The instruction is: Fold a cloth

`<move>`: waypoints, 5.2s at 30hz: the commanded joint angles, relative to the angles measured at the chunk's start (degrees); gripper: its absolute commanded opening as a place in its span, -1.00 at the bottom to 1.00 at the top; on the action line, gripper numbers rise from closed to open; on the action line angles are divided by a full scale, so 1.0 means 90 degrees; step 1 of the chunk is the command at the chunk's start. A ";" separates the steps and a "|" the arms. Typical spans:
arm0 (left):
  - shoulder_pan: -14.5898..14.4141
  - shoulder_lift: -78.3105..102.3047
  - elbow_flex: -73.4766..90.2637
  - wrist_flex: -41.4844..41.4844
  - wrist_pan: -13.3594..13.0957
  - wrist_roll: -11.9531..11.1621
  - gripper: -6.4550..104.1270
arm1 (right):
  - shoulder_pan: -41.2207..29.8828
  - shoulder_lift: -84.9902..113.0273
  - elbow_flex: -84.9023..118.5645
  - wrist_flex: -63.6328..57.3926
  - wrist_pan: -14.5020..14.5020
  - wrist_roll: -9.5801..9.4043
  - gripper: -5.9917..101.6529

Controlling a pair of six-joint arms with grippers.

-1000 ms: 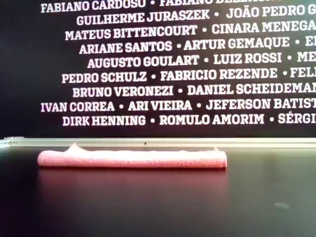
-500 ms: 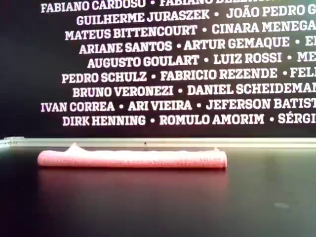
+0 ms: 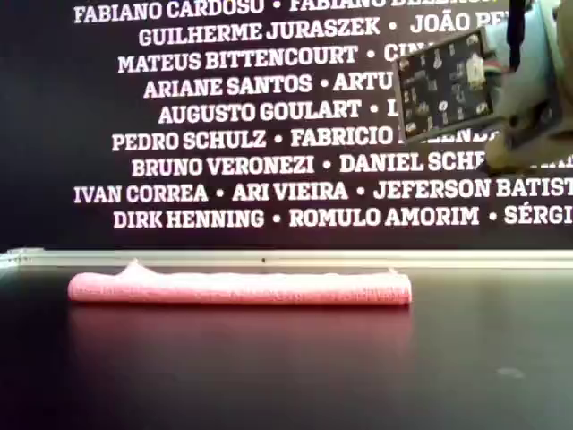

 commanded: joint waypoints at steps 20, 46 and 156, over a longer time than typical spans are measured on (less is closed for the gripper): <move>0.0049 -0.0029 -0.0029 -0.0449 0.0078 -0.0029 0.14 | 0.0068 0.0098 0.0342 -0.0361 -0.0107 0.0078 0.06; 0.0049 -0.6602 -0.3154 -0.0596 0.0078 -0.0068 0.92 | 0.0098 -0.6562 -0.3809 -0.0361 -0.0146 0.0098 0.52; -0.0234 -1.2832 -0.9971 -0.0439 0.0107 -0.0068 -0.91 | 0.0605 -1.3057 -1.1260 -0.0234 -0.0137 0.0068 -0.90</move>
